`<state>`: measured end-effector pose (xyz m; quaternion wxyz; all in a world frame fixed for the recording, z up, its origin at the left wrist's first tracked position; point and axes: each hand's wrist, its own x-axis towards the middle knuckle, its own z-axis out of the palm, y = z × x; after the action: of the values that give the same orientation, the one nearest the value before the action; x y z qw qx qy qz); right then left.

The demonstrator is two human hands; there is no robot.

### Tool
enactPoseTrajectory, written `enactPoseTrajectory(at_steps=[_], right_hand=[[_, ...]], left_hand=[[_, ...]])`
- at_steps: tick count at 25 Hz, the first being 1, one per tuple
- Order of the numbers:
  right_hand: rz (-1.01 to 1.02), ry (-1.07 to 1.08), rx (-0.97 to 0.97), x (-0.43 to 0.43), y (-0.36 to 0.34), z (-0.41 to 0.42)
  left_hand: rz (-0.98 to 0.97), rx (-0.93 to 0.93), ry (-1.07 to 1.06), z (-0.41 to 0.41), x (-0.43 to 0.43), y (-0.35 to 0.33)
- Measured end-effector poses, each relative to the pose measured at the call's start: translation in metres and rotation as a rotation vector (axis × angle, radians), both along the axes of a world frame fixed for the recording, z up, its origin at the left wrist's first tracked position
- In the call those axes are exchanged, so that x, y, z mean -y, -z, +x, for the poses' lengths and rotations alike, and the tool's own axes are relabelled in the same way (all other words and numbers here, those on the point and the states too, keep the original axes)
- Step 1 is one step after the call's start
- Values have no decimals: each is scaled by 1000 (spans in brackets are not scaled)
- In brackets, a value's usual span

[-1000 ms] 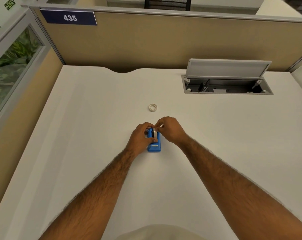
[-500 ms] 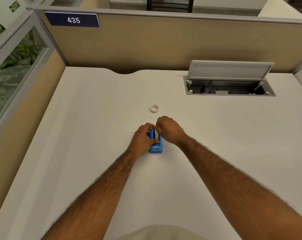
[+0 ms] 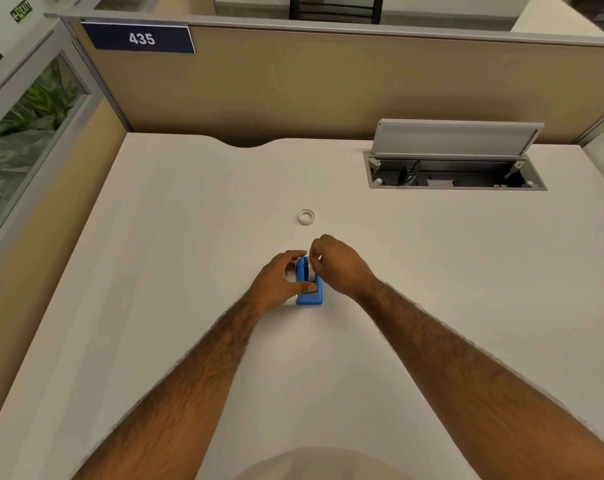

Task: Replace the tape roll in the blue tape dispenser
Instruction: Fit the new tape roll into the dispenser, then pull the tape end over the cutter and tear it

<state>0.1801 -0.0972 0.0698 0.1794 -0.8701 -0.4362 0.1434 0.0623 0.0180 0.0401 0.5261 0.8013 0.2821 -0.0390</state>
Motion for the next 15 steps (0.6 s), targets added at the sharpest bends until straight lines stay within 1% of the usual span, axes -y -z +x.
enactPoseTrajectory(at_steps=[5, 7, 9, 12, 15], right_hand=[[-7, -52, 79, 8, -1, -10], [11, -91, 107, 12, 1, -14], [8, -149, 165, 18, 4, -19], [-10, -180, 240, 28, 9, -24], [-8, -150, 258, 34, 12, -27]], left_hand=[[72, -62, 168, -9, -5, -2], [127, -36, 192, -10, -4, -1], [139, -33, 195, -9, -4, -1], [79, -74, 228, -9, -12, -4], [-81, -34, 148, -3, -19, -12]])
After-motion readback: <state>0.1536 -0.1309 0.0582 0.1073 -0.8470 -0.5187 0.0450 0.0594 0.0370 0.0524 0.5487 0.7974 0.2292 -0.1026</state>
